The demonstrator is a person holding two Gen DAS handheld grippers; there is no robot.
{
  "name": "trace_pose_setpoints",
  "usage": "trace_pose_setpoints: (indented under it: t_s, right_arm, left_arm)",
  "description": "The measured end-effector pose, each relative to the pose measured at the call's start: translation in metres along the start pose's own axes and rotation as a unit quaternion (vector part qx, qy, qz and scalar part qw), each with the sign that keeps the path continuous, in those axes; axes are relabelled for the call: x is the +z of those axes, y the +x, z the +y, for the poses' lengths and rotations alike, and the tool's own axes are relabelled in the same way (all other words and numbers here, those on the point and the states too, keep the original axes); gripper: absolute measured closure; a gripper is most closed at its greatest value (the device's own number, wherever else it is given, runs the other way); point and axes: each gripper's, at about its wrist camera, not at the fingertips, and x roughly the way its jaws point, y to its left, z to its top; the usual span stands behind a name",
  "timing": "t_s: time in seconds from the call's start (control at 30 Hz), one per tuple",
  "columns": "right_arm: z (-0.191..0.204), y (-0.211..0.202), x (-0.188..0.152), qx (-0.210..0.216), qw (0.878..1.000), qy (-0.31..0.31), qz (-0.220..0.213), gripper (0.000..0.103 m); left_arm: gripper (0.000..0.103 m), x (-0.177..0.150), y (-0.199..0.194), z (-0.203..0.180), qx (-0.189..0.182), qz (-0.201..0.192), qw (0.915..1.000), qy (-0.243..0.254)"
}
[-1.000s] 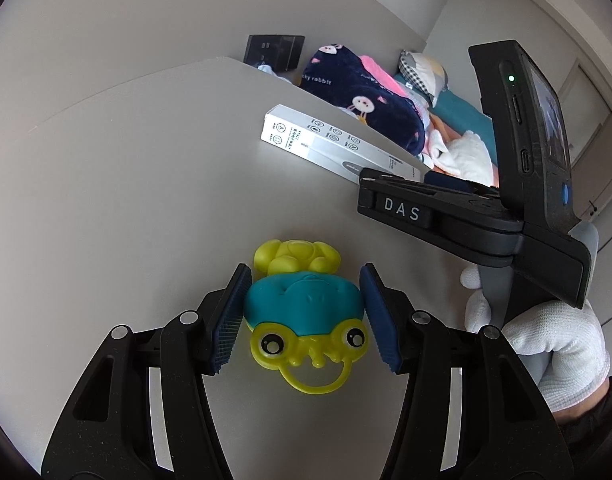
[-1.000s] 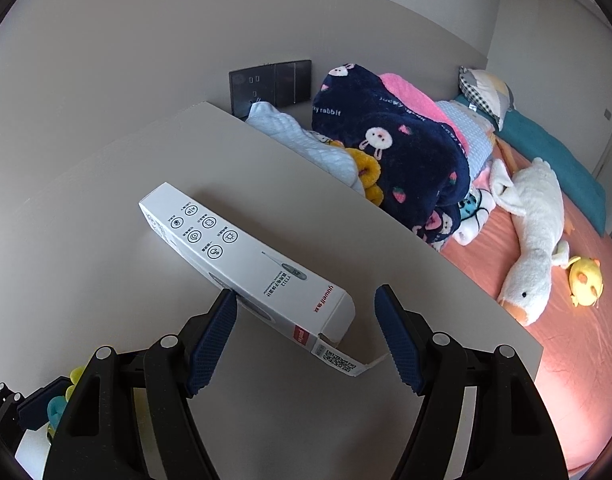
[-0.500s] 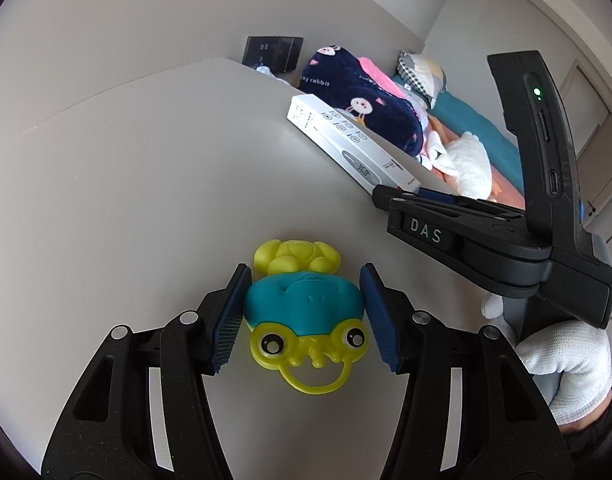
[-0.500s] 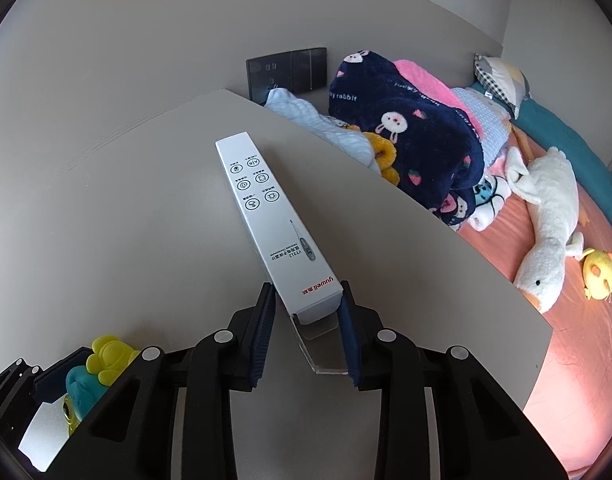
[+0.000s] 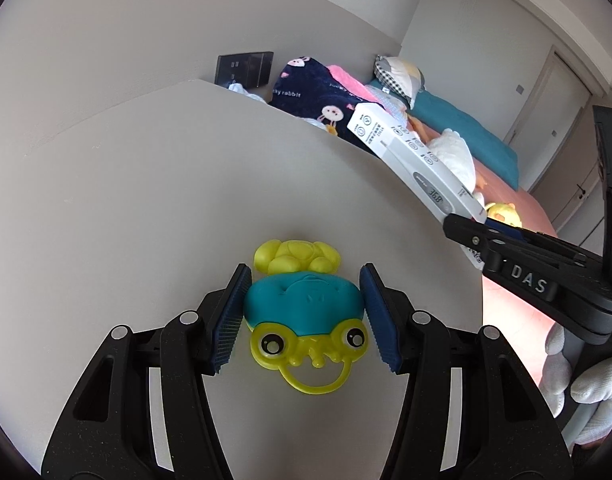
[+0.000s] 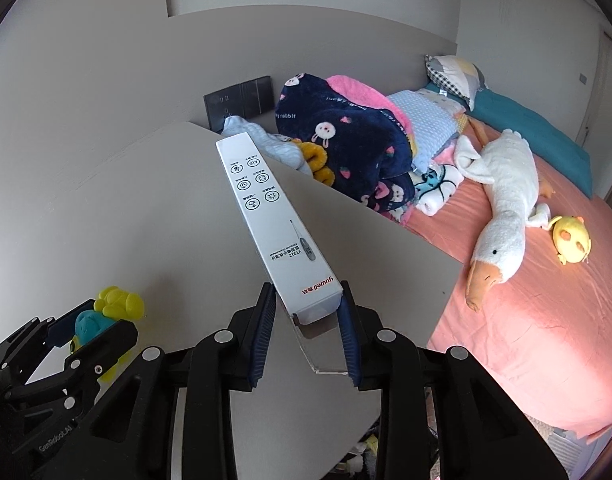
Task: Collect trash
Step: 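Grasp the white box with the right tool while the left holds the frog, then carry the frog toy and white box over the black bin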
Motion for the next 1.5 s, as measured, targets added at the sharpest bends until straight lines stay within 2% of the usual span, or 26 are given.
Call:
trace_pose_setpoints:
  t_s: [0.07, 0.47, 1.5]
  right_arm:
    - [-0.006, -0.011, -0.003, -0.001, 1.0, 0.005, -0.003, 0.07]
    - [-0.029, -0.058, -0.029, 0.001, 0.999, 0.027, -0.016, 0.07]
    - [-0.09, -0.158, -0.12, -0.028, 0.994, 0.102, -0.042, 0.07]
  left_arm:
    - [0.048, 0.001, -0.003, -0.003, -0.009, -0.001, 1.0, 0.0]
    - [0.048, -0.008, -0.023, -0.045, -0.006, -0.001, 0.9989, 0.046]
    - [0.048, -0.059, -0.079, -0.145, -0.063, -0.006, 0.9895, 0.13]
